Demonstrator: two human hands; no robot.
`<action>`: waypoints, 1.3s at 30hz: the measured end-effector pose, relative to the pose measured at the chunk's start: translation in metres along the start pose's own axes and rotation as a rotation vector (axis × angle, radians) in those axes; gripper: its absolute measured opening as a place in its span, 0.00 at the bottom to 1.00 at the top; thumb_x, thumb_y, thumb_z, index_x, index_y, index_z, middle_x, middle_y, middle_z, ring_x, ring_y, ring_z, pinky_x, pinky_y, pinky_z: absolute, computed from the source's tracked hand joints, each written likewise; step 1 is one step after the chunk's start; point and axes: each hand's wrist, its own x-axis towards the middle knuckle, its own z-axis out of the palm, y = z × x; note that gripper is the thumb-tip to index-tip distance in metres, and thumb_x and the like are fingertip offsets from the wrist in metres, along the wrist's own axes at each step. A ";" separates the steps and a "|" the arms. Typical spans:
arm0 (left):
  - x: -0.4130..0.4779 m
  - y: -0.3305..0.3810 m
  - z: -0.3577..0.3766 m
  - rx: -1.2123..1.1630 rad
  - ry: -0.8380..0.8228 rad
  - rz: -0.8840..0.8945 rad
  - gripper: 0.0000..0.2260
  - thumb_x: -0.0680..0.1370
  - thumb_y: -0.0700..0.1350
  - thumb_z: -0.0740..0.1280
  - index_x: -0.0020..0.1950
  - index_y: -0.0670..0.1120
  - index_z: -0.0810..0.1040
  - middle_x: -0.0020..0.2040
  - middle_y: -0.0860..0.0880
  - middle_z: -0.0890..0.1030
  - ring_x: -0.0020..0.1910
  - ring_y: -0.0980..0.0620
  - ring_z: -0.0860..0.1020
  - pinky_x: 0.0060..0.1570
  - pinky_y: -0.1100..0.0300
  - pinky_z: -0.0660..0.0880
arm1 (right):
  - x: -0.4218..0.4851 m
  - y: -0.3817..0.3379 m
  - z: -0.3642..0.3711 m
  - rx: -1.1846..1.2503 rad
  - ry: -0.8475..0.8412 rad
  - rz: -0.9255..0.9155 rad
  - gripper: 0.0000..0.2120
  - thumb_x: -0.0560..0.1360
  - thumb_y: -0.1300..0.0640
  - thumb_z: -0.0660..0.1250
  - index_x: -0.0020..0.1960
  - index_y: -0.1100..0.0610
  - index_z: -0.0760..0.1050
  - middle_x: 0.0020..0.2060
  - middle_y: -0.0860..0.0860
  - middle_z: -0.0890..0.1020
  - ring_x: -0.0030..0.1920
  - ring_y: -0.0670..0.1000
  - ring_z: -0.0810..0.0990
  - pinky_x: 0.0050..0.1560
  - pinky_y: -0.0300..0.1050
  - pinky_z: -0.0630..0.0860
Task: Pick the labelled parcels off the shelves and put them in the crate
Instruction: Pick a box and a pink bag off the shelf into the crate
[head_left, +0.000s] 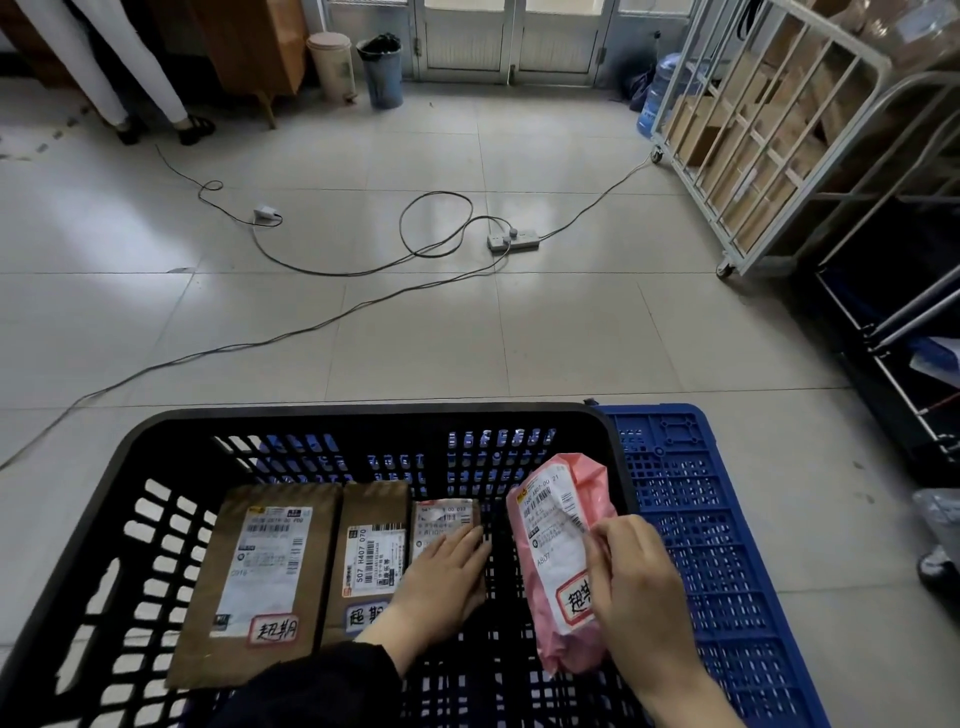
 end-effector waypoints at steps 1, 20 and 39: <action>-0.003 -0.002 0.000 -0.032 -0.006 -0.017 0.27 0.82 0.55 0.51 0.78 0.47 0.47 0.79 0.48 0.45 0.77 0.50 0.42 0.73 0.57 0.38 | 0.000 -0.002 0.000 -0.004 -0.005 0.004 0.11 0.74 0.54 0.55 0.39 0.57 0.71 0.35 0.46 0.72 0.34 0.45 0.73 0.29 0.29 0.68; -0.050 -0.035 -0.005 -0.200 -0.057 -0.186 0.30 0.80 0.57 0.55 0.78 0.49 0.49 0.79 0.51 0.48 0.78 0.51 0.47 0.75 0.57 0.47 | 0.007 -0.001 0.087 -0.048 -0.389 0.535 0.19 0.78 0.64 0.54 0.70 0.61 0.61 0.63 0.58 0.71 0.62 0.56 0.70 0.61 0.45 0.69; -0.051 -0.032 -0.004 -0.261 -0.046 -0.217 0.30 0.79 0.57 0.57 0.78 0.49 0.50 0.78 0.53 0.50 0.77 0.51 0.49 0.75 0.56 0.52 | -0.010 0.017 0.117 -0.155 -0.414 0.507 0.28 0.77 0.67 0.56 0.75 0.57 0.53 0.71 0.55 0.63 0.70 0.52 0.64 0.67 0.40 0.66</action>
